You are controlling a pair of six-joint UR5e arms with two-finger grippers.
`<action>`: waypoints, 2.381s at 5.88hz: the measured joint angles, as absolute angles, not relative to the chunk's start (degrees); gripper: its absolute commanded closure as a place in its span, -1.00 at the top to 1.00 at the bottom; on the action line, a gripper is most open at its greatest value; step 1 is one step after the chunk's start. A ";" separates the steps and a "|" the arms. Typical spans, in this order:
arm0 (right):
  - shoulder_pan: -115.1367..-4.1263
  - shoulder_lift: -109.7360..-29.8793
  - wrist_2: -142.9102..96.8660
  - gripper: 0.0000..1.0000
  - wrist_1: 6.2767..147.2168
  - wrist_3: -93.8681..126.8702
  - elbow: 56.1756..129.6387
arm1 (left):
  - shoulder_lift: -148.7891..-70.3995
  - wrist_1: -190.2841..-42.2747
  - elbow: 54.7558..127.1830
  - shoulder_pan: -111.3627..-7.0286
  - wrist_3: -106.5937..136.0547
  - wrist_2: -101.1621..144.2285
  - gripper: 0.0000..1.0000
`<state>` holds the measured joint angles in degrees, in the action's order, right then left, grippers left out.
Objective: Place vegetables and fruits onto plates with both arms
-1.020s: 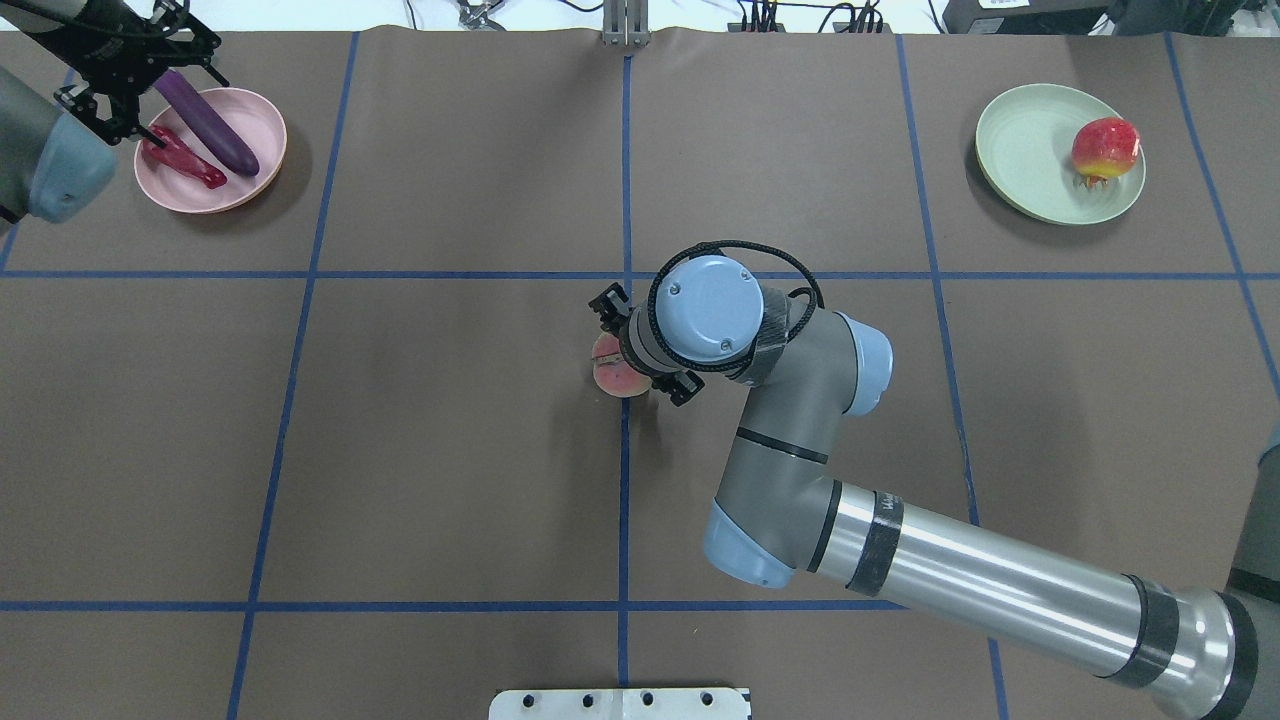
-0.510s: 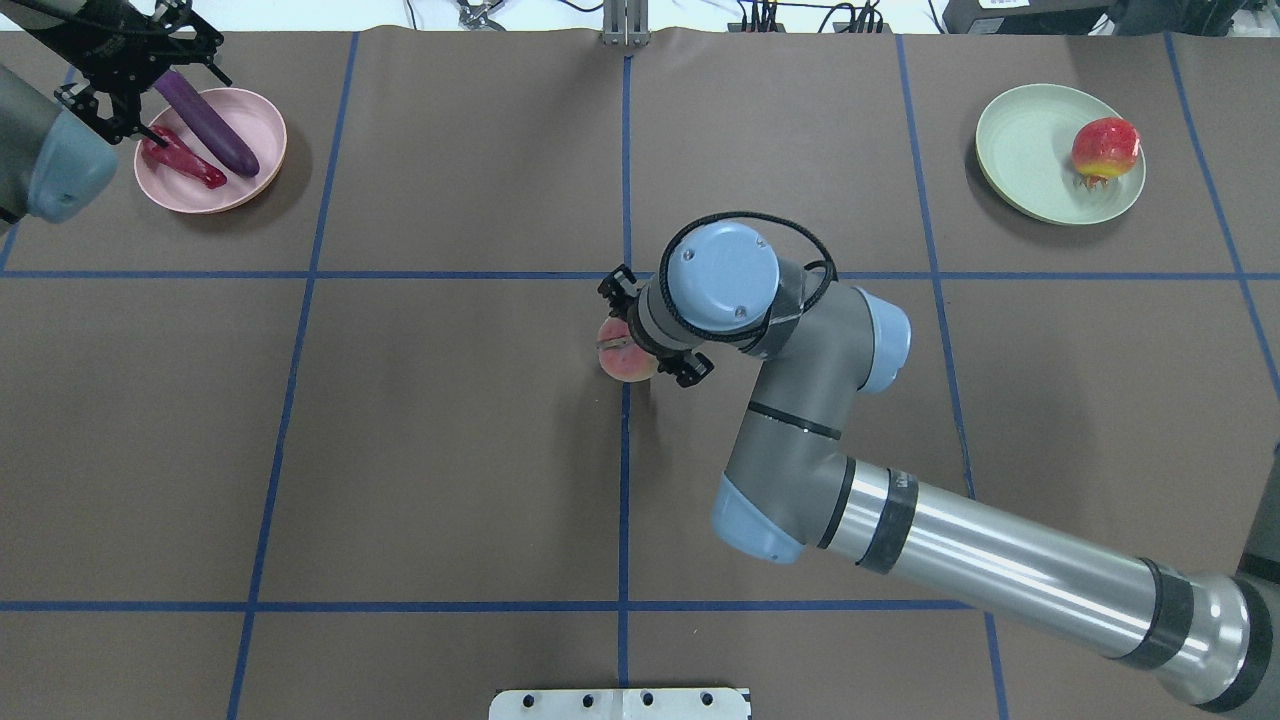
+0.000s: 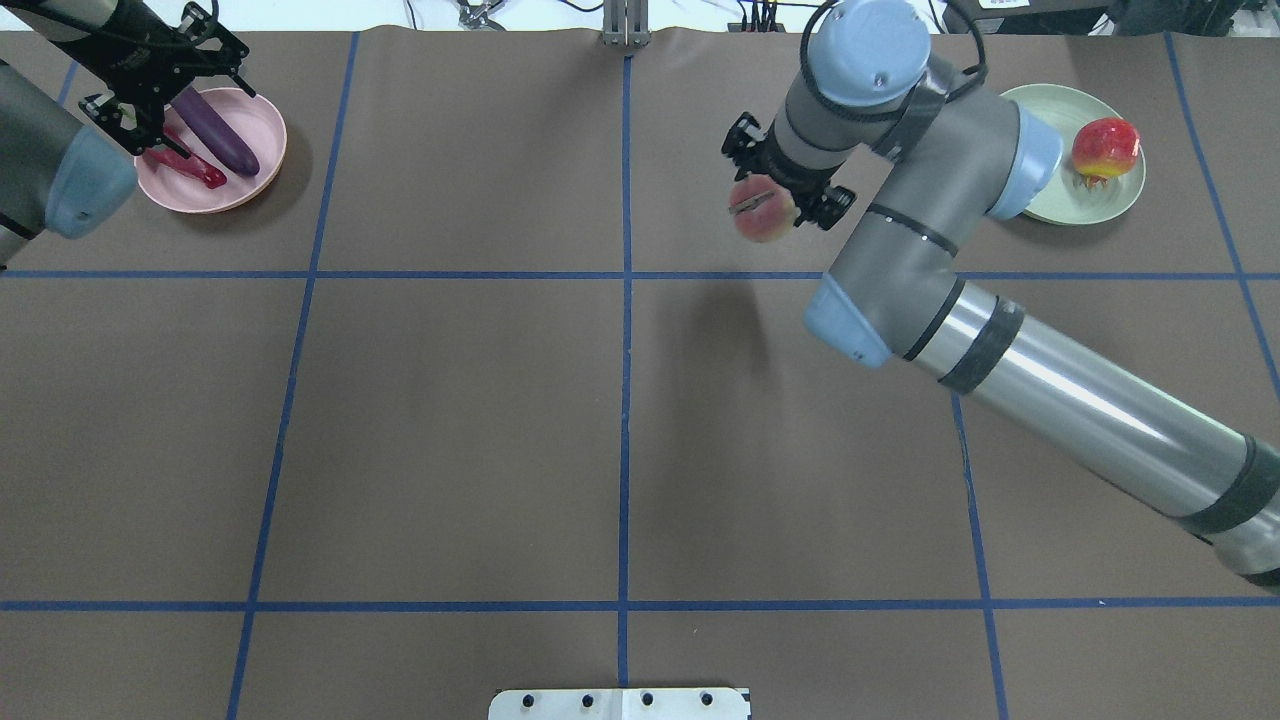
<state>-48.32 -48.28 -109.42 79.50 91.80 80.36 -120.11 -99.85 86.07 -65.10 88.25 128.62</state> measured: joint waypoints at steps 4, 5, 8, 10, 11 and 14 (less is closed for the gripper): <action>-63.30 -48.47 -110.06 -1.00 76.77 61.50 61.66 | -119.96 -99.84 88.04 -64.02 88.42 128.60 1.00; -64.54 -49.44 -109.86 0.98 73.57 59.10 58.40 | -119.97 -99.84 88.16 -63.99 88.42 128.59 1.00; -65.44 -52.66 -110.09 1.00 68.98 54.13 57.02 | -118.97 -99.50 87.51 -64.53 77.50 129.06 1.00; -67.17 -56.23 -115.21 1.00 69.18 50.39 63.76 | -114.95 -98.83 88.15 -67.46 56.64 129.57 1.00; -68.42 -62.08 -119.34 1.00 70.05 49.10 72.44 | -110.51 -98.80 90.79 -69.72 46.83 130.71 1.00; -70.14 -82.48 -125.21 1.00 80.28 43.13 103.42 | -93.55 -98.87 105.58 -74.12 29.31 132.03 1.00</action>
<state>-70.14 -82.48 -125.21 80.28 43.13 103.42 -93.55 -98.87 105.58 -74.12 29.31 132.03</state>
